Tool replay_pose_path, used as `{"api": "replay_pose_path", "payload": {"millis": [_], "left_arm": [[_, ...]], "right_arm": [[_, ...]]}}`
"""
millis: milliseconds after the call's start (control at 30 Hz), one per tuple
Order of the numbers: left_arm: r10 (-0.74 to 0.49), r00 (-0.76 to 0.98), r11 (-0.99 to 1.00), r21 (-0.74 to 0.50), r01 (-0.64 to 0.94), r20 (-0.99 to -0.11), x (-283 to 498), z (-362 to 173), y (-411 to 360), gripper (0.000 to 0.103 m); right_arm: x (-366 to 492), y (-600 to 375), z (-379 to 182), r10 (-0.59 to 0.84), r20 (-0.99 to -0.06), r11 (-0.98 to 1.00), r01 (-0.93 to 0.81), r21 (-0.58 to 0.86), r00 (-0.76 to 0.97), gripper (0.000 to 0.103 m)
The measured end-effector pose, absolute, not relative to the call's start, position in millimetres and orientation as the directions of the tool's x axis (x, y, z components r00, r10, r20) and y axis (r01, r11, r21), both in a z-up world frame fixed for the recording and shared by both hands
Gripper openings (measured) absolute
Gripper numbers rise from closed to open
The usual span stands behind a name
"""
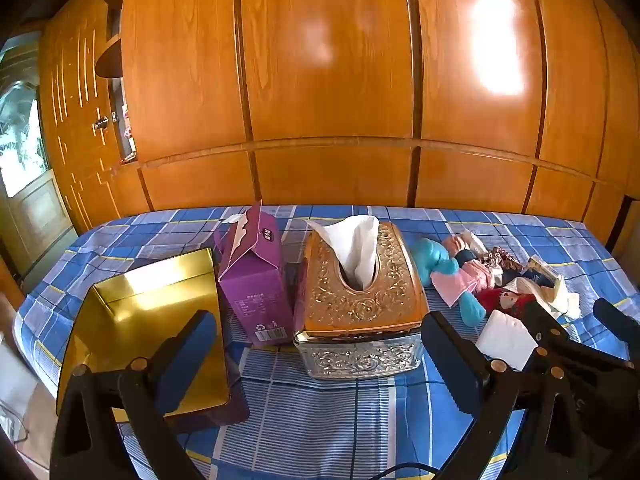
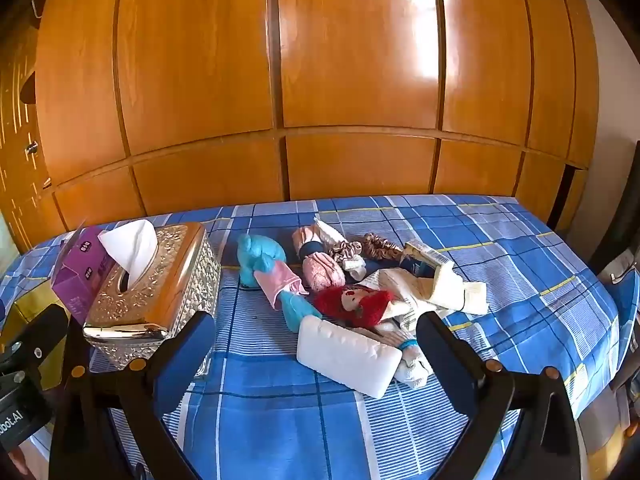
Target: Organize soft objects
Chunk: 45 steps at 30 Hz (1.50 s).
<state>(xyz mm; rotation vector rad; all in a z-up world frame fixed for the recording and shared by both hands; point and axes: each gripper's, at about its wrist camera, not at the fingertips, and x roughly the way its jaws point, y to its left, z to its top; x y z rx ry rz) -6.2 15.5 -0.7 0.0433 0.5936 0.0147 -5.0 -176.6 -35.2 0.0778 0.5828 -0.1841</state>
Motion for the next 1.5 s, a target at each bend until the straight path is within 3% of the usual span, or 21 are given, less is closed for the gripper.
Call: {"api": "replay_pose_path", "payload": {"millis": [1500], "left_arm": [[0.003,0.823,0.998,0.048,0.030,-0.569,-9.5,-0.9,6.9,0.103]], "right_arm": [[-6.1,-190.1,-37.3,-0.169,-0.544,0.975,0.219,0.029,0.822,0.103]]}}
